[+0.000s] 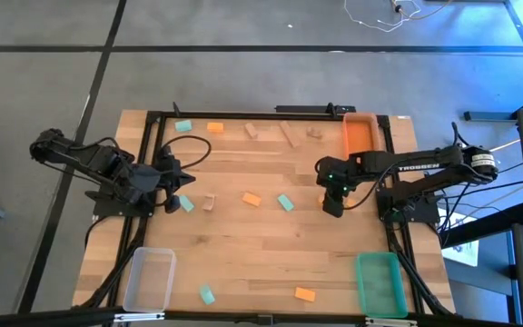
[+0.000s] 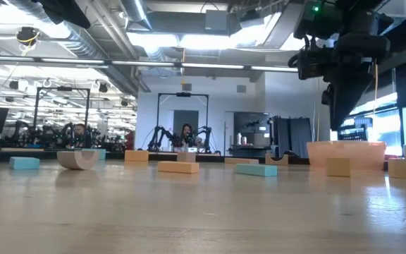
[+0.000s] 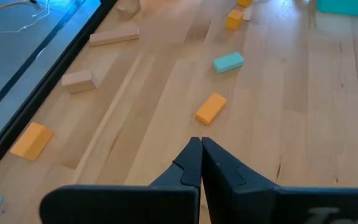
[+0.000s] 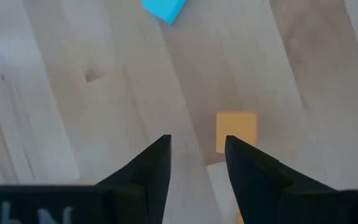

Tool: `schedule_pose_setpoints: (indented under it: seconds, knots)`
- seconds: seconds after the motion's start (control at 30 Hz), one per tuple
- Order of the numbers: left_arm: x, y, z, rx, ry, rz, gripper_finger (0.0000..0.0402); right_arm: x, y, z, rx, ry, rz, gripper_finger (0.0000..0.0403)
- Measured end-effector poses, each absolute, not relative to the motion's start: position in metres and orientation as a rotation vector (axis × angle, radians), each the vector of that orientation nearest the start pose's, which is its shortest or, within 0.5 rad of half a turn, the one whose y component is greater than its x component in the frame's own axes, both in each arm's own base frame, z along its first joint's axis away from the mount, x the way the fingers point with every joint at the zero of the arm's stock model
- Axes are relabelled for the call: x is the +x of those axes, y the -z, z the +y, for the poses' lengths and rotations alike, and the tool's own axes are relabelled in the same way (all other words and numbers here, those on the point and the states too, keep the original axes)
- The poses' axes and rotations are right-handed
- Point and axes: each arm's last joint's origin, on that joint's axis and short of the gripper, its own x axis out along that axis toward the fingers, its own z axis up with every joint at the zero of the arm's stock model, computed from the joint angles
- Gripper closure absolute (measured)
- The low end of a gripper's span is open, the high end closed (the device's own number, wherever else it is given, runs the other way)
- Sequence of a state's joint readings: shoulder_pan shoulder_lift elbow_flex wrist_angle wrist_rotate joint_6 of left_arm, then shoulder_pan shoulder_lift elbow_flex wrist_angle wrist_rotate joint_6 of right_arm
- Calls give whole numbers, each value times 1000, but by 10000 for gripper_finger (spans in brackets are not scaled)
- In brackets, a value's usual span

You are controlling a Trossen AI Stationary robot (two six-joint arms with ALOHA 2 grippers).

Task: Sort & place blocks by color
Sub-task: Put the orange block into the orange bin

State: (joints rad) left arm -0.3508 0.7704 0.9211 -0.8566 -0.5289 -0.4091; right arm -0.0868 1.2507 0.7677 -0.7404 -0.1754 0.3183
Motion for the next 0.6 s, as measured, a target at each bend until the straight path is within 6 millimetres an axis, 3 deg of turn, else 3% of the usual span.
schedule_pose_setpoints:
  seconds: [0.6]
  knots:
    - [131,-323,-32,-94,-297,589,401,216,-203,-13,485,111,1202,262]
